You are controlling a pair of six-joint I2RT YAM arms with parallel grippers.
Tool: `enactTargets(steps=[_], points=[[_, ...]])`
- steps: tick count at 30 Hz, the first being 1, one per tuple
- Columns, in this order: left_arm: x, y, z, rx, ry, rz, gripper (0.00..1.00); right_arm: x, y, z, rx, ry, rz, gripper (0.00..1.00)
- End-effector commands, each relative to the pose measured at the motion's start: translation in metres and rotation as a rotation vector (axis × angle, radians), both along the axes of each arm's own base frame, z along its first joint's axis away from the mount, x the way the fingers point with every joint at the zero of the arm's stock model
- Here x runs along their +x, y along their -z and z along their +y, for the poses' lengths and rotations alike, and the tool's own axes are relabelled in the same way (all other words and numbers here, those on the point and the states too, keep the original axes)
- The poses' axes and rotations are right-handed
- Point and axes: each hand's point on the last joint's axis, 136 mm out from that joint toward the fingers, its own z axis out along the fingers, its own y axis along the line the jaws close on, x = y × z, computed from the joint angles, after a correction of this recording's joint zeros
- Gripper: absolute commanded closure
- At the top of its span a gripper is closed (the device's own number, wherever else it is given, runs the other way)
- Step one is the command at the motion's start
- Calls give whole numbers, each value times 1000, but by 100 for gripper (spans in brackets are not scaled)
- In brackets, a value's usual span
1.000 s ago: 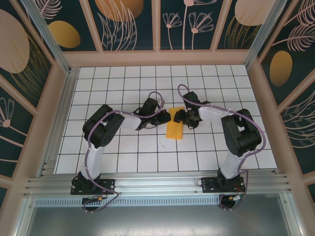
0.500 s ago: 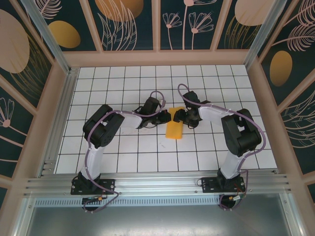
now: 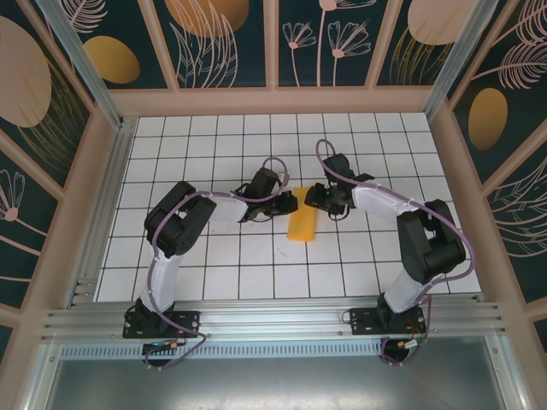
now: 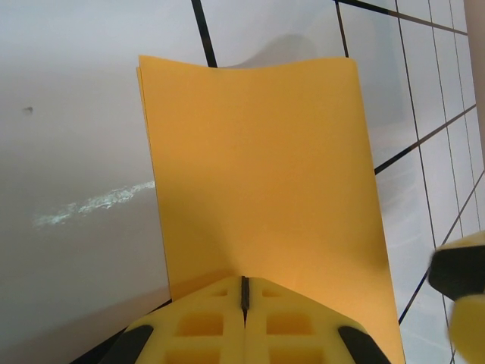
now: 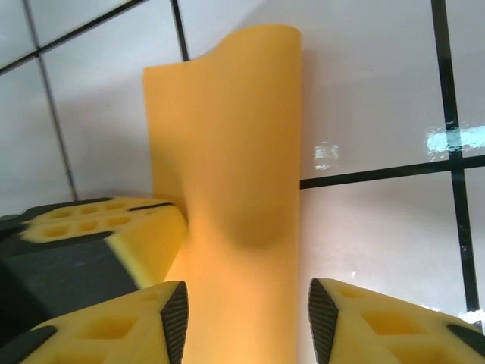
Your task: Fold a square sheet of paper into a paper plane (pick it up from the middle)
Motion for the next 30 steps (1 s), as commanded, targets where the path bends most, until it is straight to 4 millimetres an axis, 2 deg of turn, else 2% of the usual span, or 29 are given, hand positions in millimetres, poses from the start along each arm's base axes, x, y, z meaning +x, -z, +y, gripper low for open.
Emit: enactTargets(steps=[1,5,10,21,30], points=[[-10,45,15,118,-6,64,95,1,-14,9,118,-20,-22,67],[-9,45,14,116,-6,62,95,-3,-10,17,169,-49,-5,81],[-9,45,13,111,-5,66,95,-5,5,16,183,-50,31,84],[-11,48,13,112,0,73,96,-13,35,0,147,-33,87,83],[-11,49,13,110,0,75,96,-17,46,-5,129,-24,107,83]])
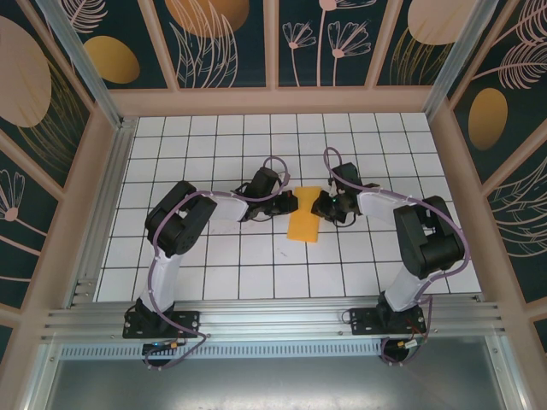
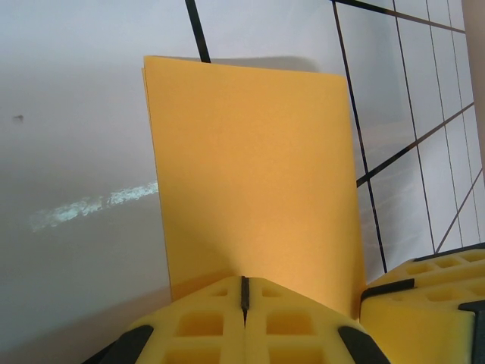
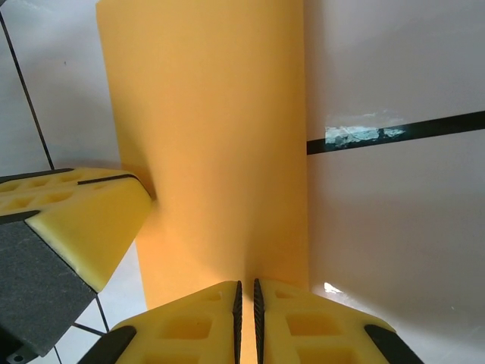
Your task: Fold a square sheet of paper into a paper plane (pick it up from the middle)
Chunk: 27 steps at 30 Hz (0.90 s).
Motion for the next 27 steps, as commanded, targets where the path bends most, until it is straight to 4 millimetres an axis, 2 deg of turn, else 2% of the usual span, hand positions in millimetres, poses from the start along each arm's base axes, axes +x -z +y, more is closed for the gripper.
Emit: enactTargets(steps=[1,18,24,27], points=[[-10,48,16,115,-12,71,96,-3,12,-4,-13,-12,15,82],[-13,49,15,116,-4,74,97,-13,32,-20,-108,5,70,82],[-12,49,15,112,-4,75,98,-6,19,-15,-86,-11,42,81],[-13,48,15,111,0,74,99,-3,1,-7,-38,-27,6,80]])
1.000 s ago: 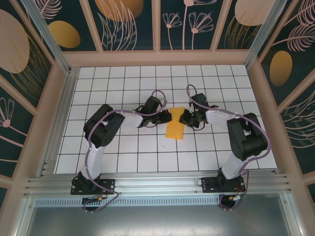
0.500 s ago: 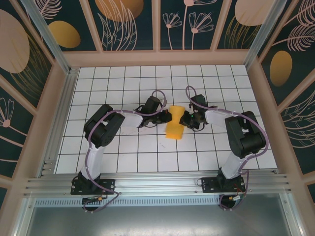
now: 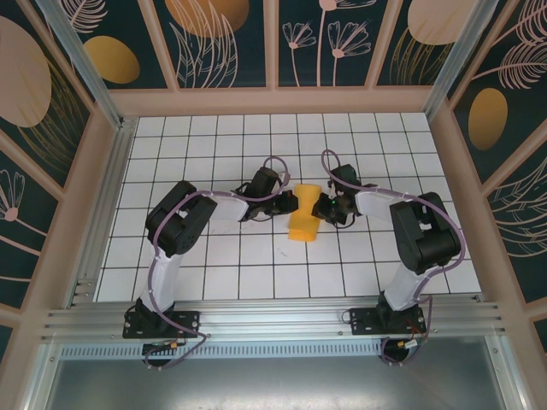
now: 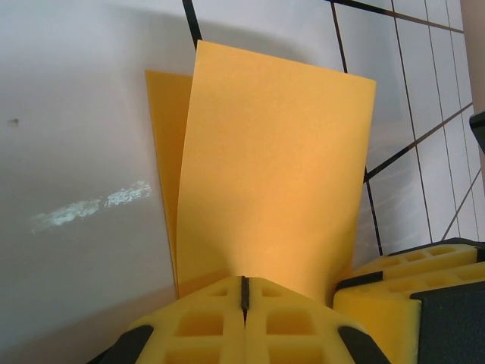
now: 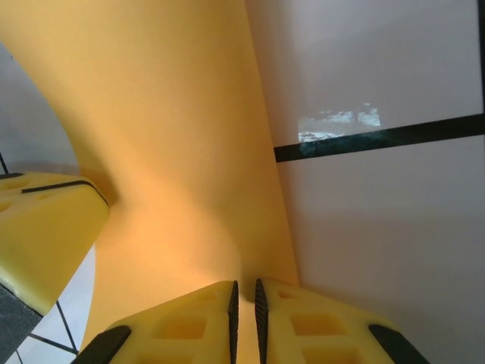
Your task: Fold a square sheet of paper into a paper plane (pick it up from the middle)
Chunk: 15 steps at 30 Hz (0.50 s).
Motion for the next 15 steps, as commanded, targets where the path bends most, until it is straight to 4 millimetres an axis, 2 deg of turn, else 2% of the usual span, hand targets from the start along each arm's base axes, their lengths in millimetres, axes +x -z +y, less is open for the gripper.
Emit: enactTargets(steps=[1,4,8,15], points=[[-14,49,16,114,-2,77,99,-2,-19,0,23,-21,-20,80],[-14,49,16,113,-3,76,99,-6,-30,7,73,-40,-38,80],[-13,48,15,110,-4,76,99,-16,-30,11,117,-56,-26,80],[-14,49,15,107,-1,80,99,-32,-4,3,77,-48,38,80]])
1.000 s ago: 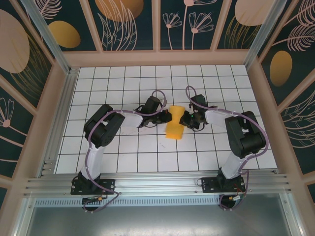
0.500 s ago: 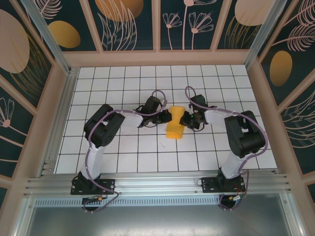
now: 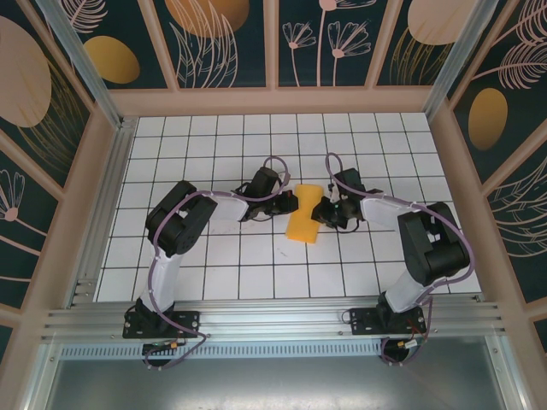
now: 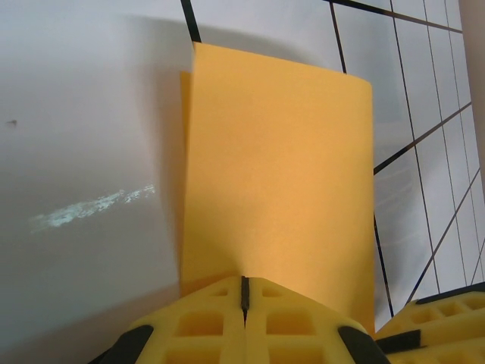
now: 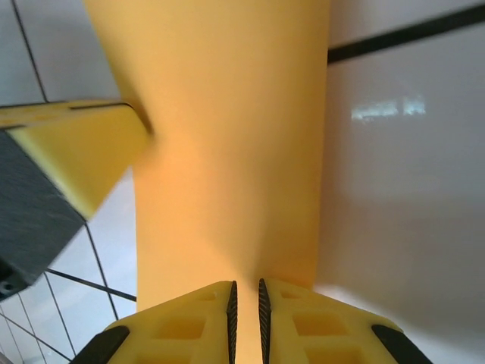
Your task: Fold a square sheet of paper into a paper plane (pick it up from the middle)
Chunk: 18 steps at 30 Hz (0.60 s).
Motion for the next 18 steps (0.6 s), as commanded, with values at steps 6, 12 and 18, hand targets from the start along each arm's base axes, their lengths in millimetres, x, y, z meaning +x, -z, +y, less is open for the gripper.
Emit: enactTargets(steps=[6,12,18], points=[[-15,49,15,111,2,81,99,-12,27,-16,-80,4,61,80],[-16,50,15,108,9,82,99,-12,29,-22,-116,16,65,80],[-17,52,13,107,17,84,99,-5,2,-7,-25,-1,9,79]])
